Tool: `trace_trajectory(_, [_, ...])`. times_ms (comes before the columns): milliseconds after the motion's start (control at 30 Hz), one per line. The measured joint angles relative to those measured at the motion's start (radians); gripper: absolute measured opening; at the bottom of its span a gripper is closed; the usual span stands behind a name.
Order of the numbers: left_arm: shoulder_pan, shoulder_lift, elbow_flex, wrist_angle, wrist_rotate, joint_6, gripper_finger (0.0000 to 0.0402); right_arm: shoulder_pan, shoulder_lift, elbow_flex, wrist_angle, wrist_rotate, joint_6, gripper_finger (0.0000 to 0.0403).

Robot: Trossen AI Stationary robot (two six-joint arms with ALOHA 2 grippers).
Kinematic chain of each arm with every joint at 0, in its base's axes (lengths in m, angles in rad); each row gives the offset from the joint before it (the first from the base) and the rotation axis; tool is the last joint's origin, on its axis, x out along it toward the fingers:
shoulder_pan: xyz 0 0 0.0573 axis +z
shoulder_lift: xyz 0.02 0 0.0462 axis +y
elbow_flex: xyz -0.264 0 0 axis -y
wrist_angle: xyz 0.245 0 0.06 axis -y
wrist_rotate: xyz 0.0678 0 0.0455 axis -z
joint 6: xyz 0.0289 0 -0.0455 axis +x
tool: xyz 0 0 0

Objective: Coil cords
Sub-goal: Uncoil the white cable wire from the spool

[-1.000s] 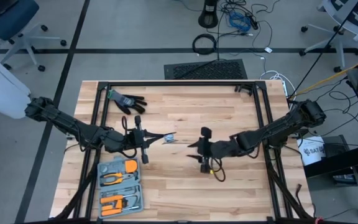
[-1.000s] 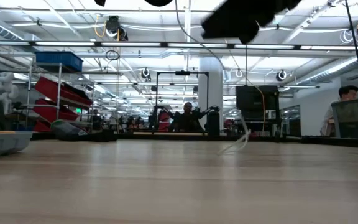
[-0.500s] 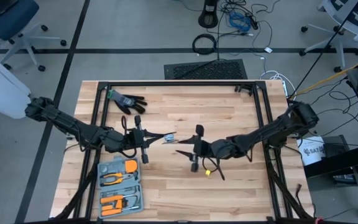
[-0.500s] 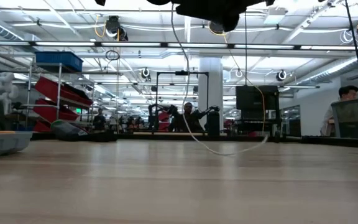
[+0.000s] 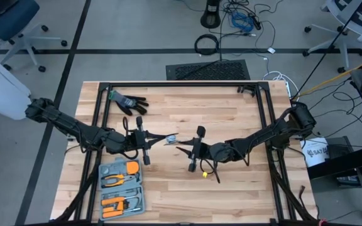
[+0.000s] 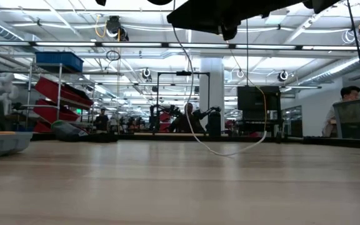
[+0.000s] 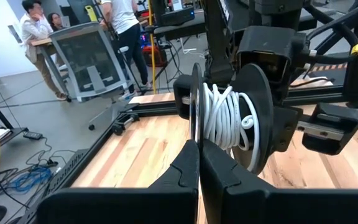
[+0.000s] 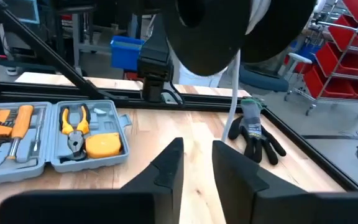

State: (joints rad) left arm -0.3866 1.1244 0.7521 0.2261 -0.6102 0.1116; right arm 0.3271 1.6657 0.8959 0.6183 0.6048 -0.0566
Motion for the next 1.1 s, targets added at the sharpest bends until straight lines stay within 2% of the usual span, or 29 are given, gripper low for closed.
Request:
trace_trajectory(133, [0.000, 0.000, 0.000, -0.004, 0.000, 0.000, 0.0000, 0.016, 0.000, 0.000, -0.008, 0.006, -0.030, 0.0066])
trace_trajectory(367, [0.000, 0.000, 0.000, -0.004, 0.000, 0.000, 0.0000, 0.053, 0.000, 0.000, -0.021, 0.160, -0.126, 0.0100])
trace_trajectory(567, [0.000, 0.000, 0.000, -0.003, 0.000, 0.000, 0.0000, 0.040, 0.001, 0.000, -0.014, 0.140, -0.114, 0.0131])
trace_trajectory(667, [0.000, 0.000, 0.000, -0.003, 0.000, -0.001, 0.0000, 0.022, 0.016, 0.000, -0.012, 0.083, -0.085, 0.0133])
trace_trajectory(867, [0.000, 0.001, 0.000, -0.002, 0.001, -0.001, 0.0000, 0.000, 0.050, 0.000, -0.015, 0.070, -0.057, 0.0107])
trace_trajectory(1100, [0.000, 0.001, 0.000, -0.012, 0.001, -0.001, 0.0000, 0.002, 0.049, 0.000, -0.025, 0.072, -0.067, 0.0036])
